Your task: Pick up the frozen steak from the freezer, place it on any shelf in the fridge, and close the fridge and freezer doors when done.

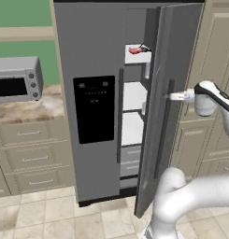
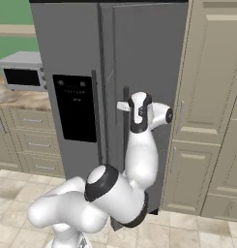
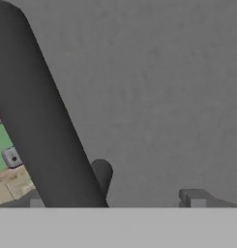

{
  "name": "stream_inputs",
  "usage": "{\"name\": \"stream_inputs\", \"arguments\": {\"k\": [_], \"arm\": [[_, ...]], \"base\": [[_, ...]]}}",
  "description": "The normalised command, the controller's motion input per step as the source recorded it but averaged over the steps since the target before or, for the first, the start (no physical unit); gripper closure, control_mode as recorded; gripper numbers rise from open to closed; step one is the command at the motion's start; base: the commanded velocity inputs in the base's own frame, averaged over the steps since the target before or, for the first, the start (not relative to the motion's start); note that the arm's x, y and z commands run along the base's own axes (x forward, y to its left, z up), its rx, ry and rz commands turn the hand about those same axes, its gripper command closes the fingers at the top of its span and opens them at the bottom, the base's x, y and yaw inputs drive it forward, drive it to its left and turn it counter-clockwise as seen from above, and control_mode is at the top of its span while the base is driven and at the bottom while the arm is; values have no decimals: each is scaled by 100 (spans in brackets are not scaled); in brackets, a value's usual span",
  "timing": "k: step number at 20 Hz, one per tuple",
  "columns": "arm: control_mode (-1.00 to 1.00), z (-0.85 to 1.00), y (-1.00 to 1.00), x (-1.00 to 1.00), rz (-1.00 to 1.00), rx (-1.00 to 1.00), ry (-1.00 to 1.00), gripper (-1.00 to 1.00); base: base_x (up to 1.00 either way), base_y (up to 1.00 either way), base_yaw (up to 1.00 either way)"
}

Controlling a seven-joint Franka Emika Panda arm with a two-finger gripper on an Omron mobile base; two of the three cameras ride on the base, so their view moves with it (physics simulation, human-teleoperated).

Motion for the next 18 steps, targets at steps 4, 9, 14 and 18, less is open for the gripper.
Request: {"name": "stream_inputs", "arguments": {"k": [4, 9, 14, 18], "arm": [[-100, 2, 98, 61, -15, 0, -10, -100], [-100, 19, 51, 67, -14, -1, -5, -100], [-100, 25, 6, 66, -11, 1, 0, -100], [-100, 27, 0, 56, -6, 7, 0, -100]], "base": [[0, 0, 0], [0, 0, 0], [0, 0, 0], [0, 0, 0]]}}
